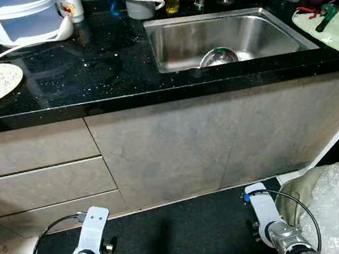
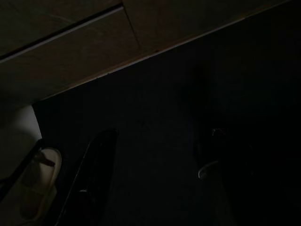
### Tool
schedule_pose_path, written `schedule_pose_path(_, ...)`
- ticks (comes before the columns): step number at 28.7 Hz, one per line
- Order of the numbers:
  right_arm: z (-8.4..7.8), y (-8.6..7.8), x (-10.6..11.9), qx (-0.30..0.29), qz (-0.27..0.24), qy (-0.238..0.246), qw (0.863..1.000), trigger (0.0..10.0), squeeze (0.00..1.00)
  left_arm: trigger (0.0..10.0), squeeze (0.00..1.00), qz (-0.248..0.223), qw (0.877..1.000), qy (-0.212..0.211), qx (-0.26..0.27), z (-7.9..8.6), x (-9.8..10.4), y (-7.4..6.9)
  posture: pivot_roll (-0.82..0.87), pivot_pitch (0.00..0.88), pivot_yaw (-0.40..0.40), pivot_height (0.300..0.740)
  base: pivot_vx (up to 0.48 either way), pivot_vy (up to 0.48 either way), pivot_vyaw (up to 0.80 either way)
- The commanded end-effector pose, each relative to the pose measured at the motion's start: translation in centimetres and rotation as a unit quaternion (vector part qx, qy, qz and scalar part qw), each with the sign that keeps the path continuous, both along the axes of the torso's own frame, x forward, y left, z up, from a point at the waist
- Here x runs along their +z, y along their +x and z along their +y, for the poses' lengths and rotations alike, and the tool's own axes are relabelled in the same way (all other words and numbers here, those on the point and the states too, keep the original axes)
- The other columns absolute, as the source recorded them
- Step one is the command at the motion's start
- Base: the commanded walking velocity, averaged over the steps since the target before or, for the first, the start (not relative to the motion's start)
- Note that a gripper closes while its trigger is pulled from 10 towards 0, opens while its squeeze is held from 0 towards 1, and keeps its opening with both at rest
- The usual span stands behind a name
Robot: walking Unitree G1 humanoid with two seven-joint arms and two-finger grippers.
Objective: Kitchen organization
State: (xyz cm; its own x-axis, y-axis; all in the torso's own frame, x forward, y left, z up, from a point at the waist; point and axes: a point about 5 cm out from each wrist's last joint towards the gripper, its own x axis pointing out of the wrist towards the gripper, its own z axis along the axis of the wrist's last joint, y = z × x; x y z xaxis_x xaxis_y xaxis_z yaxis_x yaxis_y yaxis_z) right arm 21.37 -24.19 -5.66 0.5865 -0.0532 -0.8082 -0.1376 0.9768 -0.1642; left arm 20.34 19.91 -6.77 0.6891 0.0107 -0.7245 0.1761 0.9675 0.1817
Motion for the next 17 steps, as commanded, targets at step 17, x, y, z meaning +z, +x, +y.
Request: schedule_pose_path(17,0.5,0.1,-0.1,-0.012,-0.004,0.003,1.0,10.0,0.0,10.0,0.0,0.002,1.0,0.002,0.005,0.8,0.1,0.1,0.05,0.0,-0.035,0.74,0.0,0.0,0.0)
